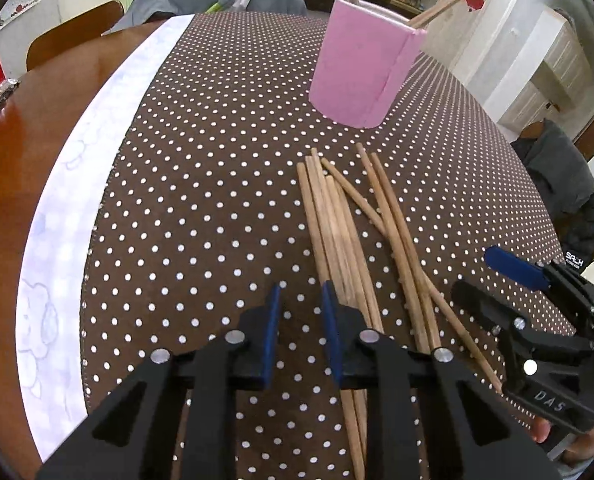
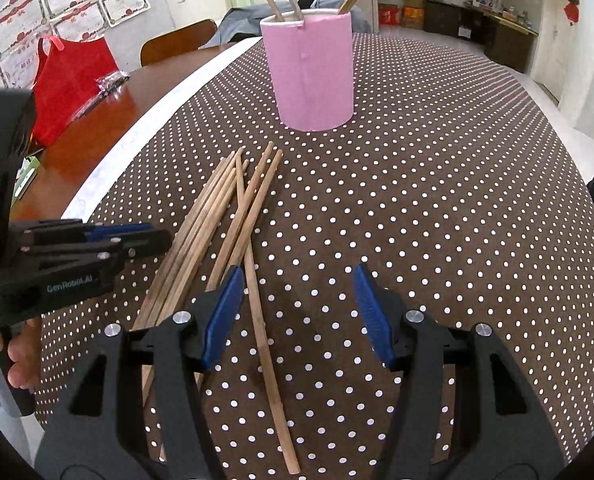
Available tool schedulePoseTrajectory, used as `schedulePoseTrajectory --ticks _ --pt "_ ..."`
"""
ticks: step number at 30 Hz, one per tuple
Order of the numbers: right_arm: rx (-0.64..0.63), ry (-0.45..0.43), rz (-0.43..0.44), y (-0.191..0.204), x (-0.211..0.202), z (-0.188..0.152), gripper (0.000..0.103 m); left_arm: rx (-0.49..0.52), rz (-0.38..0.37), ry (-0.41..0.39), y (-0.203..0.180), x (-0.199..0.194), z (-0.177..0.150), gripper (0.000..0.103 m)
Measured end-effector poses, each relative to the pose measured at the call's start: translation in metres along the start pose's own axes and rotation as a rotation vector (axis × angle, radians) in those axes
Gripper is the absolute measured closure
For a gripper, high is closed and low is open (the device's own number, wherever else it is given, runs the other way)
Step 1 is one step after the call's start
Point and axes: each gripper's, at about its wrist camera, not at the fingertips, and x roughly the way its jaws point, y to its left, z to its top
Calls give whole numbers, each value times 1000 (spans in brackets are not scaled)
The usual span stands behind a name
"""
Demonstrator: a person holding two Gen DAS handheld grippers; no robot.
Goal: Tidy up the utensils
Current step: 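Grasp a chopstick with the left gripper while the right gripper grasps another chopstick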
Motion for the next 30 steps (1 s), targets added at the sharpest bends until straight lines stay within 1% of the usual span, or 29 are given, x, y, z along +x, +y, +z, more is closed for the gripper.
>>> schedulePoseTrajectory --ticks 6,13,15,17,19,20,22,23,24,27,30 --pt "-2 15 2 -3 4 -1 46 18 16 1 -6 -2 5 82" --pt "-12 33 6 -2 7 -2 46 67 99 8 -19 -1 8 82" --pt "-17 39 8 -2 8 -2 46 59 99 18 -20 1 11 82" --pt "-25 45 7 -2 9 -2 46 54 97 45 -22 6 17 82" --pt "-30 52 9 -2 9 -1 46 75 133 43 -27 9 21 82" --pt "-38 59 7 -1 9 -1 46 72 138 41 -27 9 22 82" --pt "-60 70 -2 2 10 0 46 61 141 35 -26 9 24 85" --pt "-76 79 -11 4 11 0 46 58 145 31 -25 9 24 93" --pt "-91 88 -18 6 12 0 46 54 145 27 -23 8 25 95" --pt "-127 111 -52 12 20 2 46 42 119 22 -17 9 24 97" --pt "-139 127 -78 14 27 9 46 32 114 17 -13 9 25 97"
